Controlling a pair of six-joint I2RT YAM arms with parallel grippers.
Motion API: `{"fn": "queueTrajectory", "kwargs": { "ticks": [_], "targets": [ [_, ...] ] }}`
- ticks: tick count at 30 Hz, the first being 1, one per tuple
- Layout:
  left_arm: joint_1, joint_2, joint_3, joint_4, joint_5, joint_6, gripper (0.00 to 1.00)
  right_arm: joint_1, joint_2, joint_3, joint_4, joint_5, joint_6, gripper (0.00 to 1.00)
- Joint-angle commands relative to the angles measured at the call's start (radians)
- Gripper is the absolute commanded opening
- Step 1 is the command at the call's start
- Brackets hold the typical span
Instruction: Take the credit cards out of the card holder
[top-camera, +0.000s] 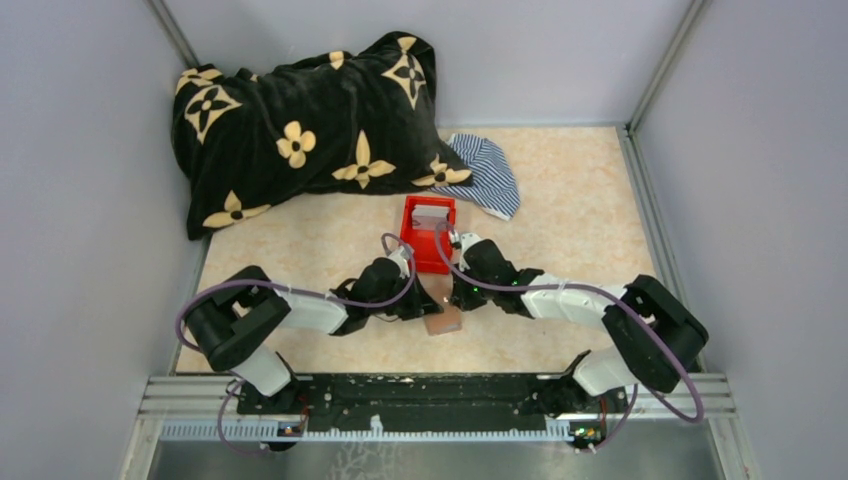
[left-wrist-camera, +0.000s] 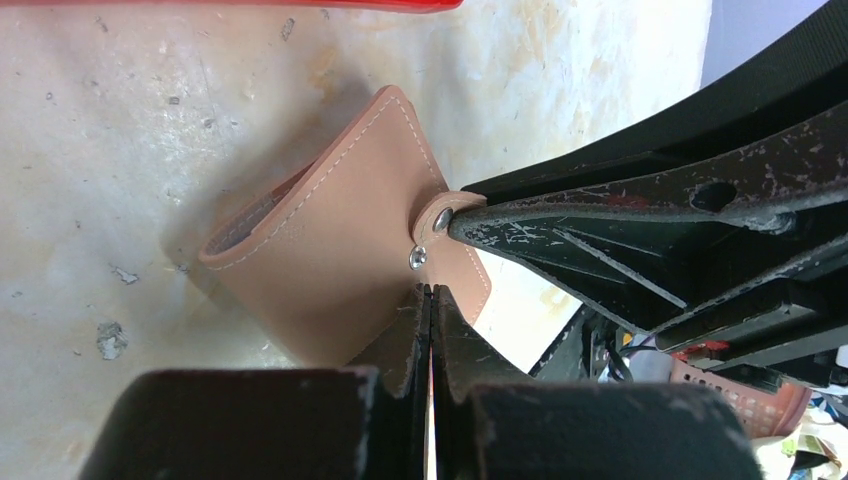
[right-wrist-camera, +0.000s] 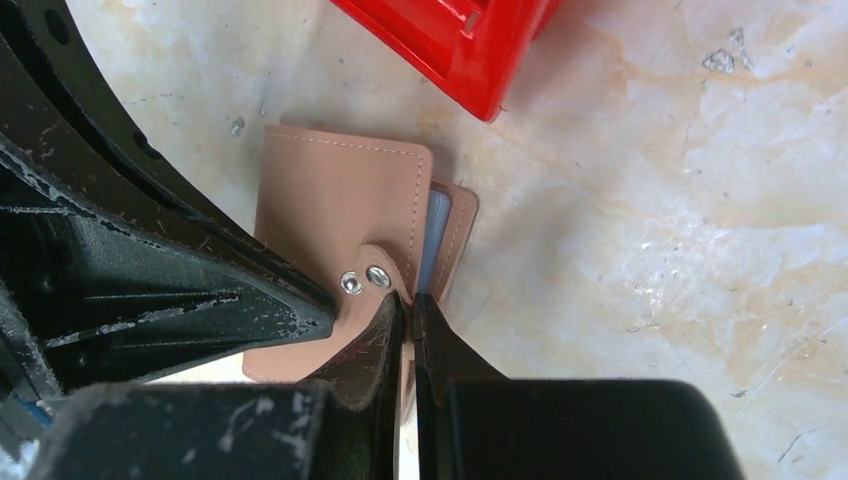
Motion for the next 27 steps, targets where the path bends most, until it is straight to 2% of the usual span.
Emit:
{"fn": "queueTrajectory", "kwargs": {
  "ticks": [1,9,10,13,14,15,19,23,25,27],
  "targets": [
    [0.010,0.022,-0.024,-0.068,-0.009,0.014,0.00,-0.016,-0.042,-0.048,0.049,-0.169,0.070,0.00],
    [0.017,0.007,-0.022,-0.073,-0.004,0.021,0.00,-0.028,-0.093,-0.074,0.020,-0.121,0.138,0.00],
    [0.016,0.007,-0.020,-0.076,-0.005,0.024,0.00,-0.028,-0.103,-0.080,0.024,-0.106,0.151,0.03],
    [0.016,0.009,-0.012,-0.080,-0.001,0.028,0.00,-0.028,-0.138,-0.079,-0.001,-0.057,0.146,0.48],
    [0.016,0.010,-0.011,-0.081,0.001,0.028,0.00,-0.028,-0.155,-0.075,-0.017,-0.033,0.141,0.56],
    [0.017,0.011,-0.009,-0.082,0.002,0.029,0.00,-0.028,-0.179,-0.067,-0.035,-0.011,0.139,0.60],
    [0.017,0.008,-0.008,-0.083,0.004,0.032,0.00,-0.009,-0.242,0.005,-0.137,0.125,0.107,0.57],
    [0.017,0.005,-0.007,-0.086,0.006,0.033,0.00,0.025,-0.173,0.121,-0.229,0.220,0.060,0.54],
    [0.017,0.004,-0.008,-0.085,0.010,0.032,0.00,0.059,-0.119,0.179,-0.267,0.288,0.046,0.48],
    [0.015,0.004,-0.010,-0.085,0.013,0.031,0.00,0.083,-0.077,0.218,-0.278,0.318,0.044,0.38]
  ]
}}
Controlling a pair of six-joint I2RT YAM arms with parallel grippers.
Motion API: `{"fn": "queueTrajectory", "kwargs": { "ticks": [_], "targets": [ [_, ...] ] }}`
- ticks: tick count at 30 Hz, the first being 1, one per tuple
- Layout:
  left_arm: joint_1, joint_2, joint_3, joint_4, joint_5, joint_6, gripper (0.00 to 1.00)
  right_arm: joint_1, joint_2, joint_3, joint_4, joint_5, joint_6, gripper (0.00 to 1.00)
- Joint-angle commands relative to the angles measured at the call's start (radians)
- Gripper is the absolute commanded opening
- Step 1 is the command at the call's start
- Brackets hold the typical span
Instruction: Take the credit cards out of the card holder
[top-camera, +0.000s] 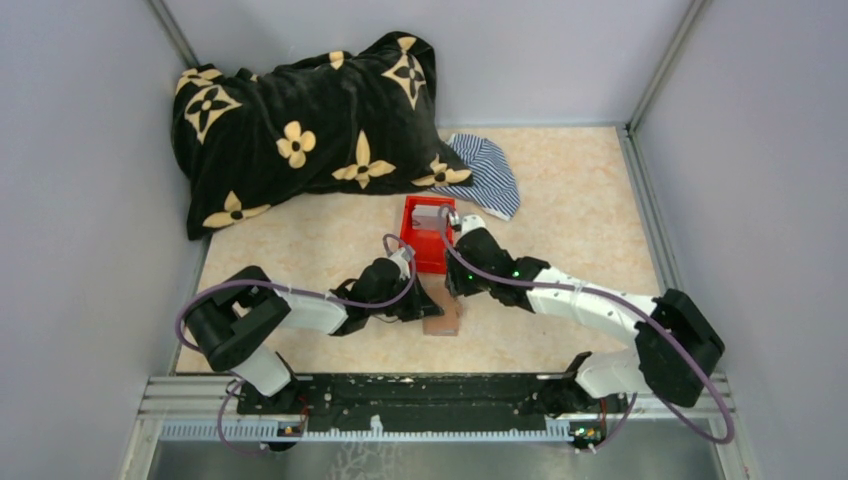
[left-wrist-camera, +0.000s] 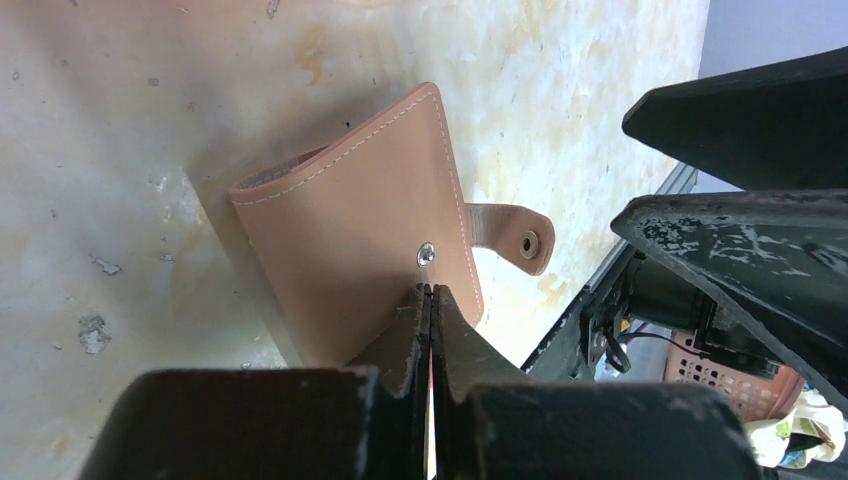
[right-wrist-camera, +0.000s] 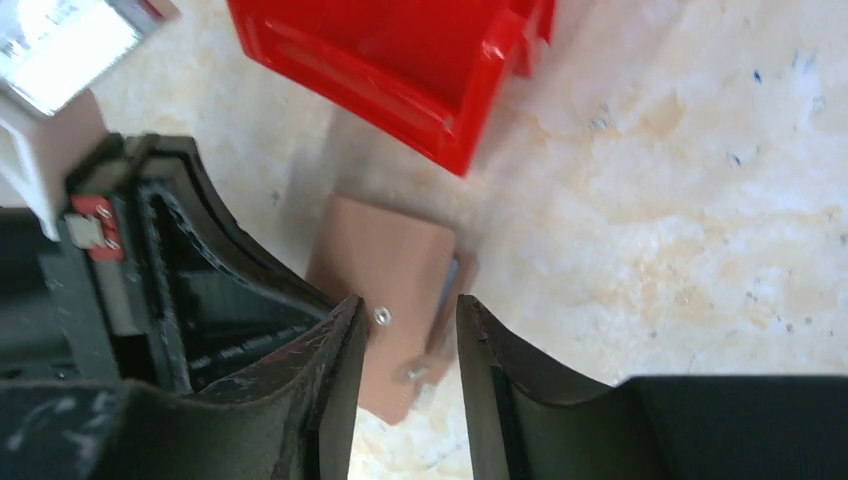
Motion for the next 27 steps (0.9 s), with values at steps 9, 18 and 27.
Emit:
{"fn": "queueTrajectory", "kwargs": {
  "ticks": [9,18,27],
  "targets": [
    [0.007,-0.004,-0.014,-0.078,-0.021,0.034,0.00,0.056,0.144,0.056,-0.012,0.030,0.016,0.01],
    [0.007,0.010,-0.009,-0.067,-0.014,0.036,0.00,0.057,0.041,-0.049,-0.051,0.011,0.028,0.00],
    [-0.007,-0.040,0.035,-0.152,-0.072,0.090,0.02,0.063,0.033,-0.125,-0.024,-0.018,0.042,0.00]
  ]
}}
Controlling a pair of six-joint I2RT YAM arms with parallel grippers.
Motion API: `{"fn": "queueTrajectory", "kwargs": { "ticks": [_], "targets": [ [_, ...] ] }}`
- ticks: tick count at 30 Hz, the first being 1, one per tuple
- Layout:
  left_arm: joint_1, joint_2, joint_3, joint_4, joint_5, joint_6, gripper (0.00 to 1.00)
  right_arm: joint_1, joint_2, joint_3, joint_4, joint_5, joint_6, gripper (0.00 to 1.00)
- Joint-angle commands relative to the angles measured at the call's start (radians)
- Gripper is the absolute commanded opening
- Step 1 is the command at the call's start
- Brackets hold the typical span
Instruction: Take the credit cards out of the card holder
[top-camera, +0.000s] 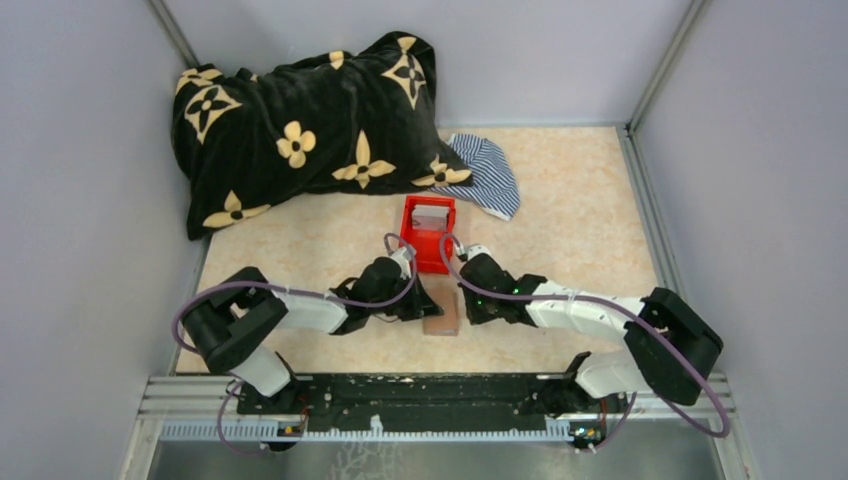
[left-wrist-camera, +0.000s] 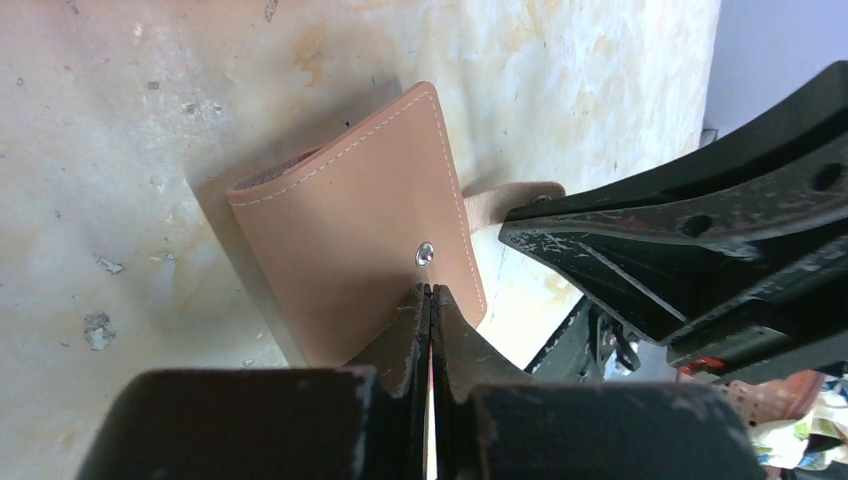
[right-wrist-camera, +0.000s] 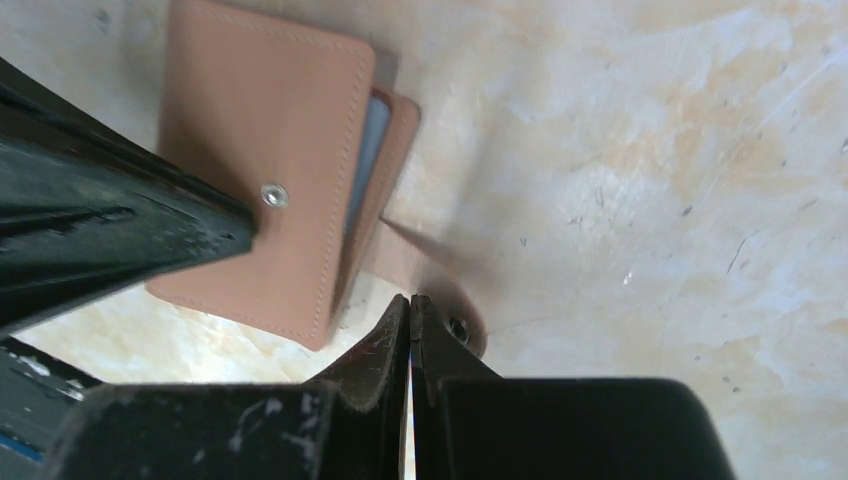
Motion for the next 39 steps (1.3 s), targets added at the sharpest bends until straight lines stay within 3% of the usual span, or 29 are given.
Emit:
{"fn": "queueTrajectory", "kwargs": {
  "ticks": [1,4,7,17,27,39],
  "targets": [
    [-0.016,-0.049,0.052,-0.182,-0.104,0.097,0.06,0.015,-0.001,-0.029,0.034,-0.021,0.016,0.00],
    [-0.039,-0.087,0.117,-0.295,-0.179,0.147,0.28,0.018,0.017,-0.046,0.064,-0.034,0.021,0.00],
    [-0.062,-0.116,0.163,-0.351,-0.212,0.167,0.42,0.021,0.024,-0.049,0.079,-0.034,0.034,0.00],
    [-0.080,-0.269,0.153,-0.451,-0.346,0.154,0.40,0.023,-0.101,0.031,0.039,-0.066,0.028,0.03],
    [-0.079,-0.385,0.102,-0.496,-0.406,0.163,0.40,0.024,0.046,0.053,0.106,-0.064,0.017,0.00],
    [-0.079,-0.398,0.080,-0.483,-0.408,0.148,0.40,0.035,0.050,0.061,0.146,-0.124,0.025,0.00]
  ]
}}
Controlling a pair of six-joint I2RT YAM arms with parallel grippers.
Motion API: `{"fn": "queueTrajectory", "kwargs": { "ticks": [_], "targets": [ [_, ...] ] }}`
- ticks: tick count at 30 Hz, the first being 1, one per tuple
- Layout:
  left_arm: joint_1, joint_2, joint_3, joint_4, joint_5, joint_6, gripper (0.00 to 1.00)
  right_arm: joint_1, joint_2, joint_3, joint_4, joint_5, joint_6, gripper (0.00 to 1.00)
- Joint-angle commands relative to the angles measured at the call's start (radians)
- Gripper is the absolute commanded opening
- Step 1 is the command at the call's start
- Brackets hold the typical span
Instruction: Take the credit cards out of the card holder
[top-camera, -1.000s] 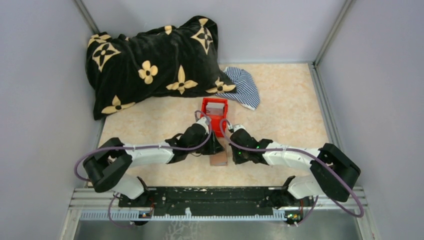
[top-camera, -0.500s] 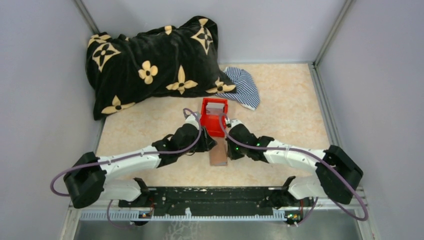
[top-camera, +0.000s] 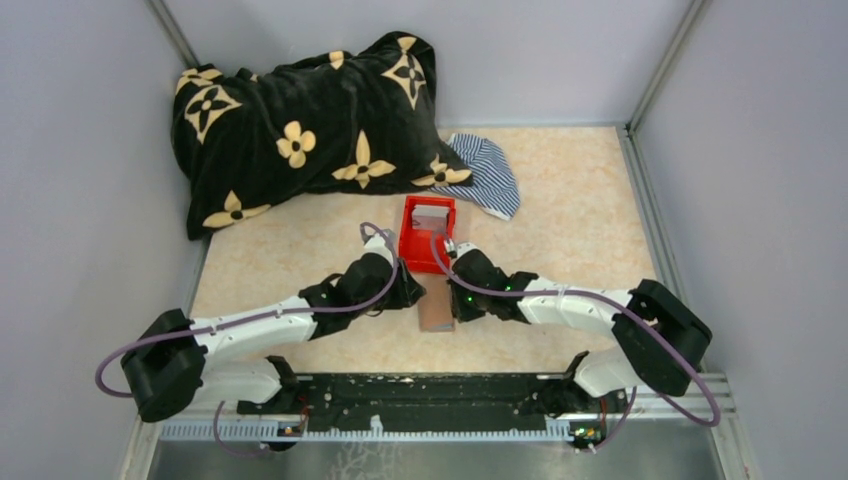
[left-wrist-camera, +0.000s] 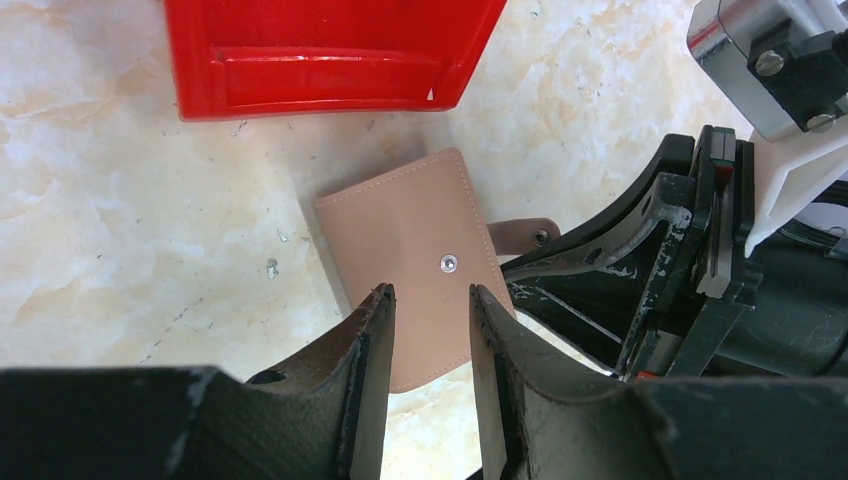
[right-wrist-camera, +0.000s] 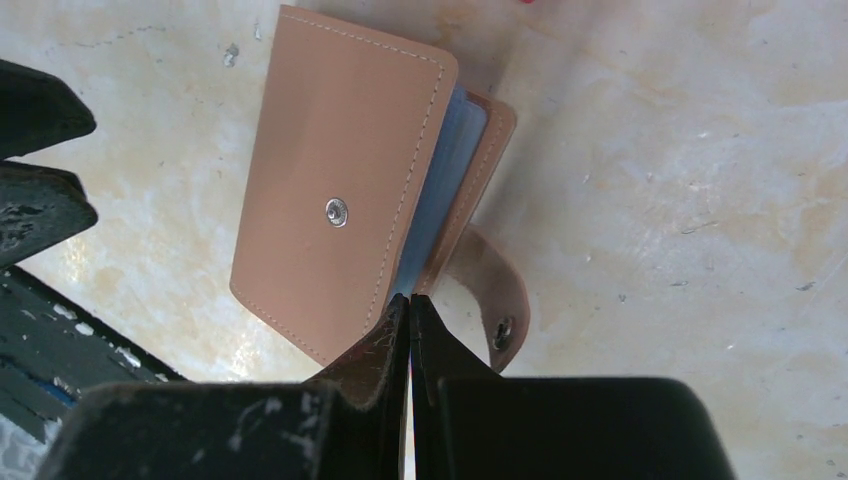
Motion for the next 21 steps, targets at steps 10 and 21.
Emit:
{"fn": "queueTrajectory", "kwargs": {
  "ticks": [10,21],
  "targets": [
    [-0.003,-0.130,-0.012,-0.034,-0.035,-0.001,0.40,0.100,-0.014,0.120,0.041,-0.032,0.009,0.00],
    [-0.005,-0.288,-0.025,-0.110,-0.096,0.000,0.39,0.105,0.150,0.249,0.081,-0.043,-0.040,0.00]
  ]
}}
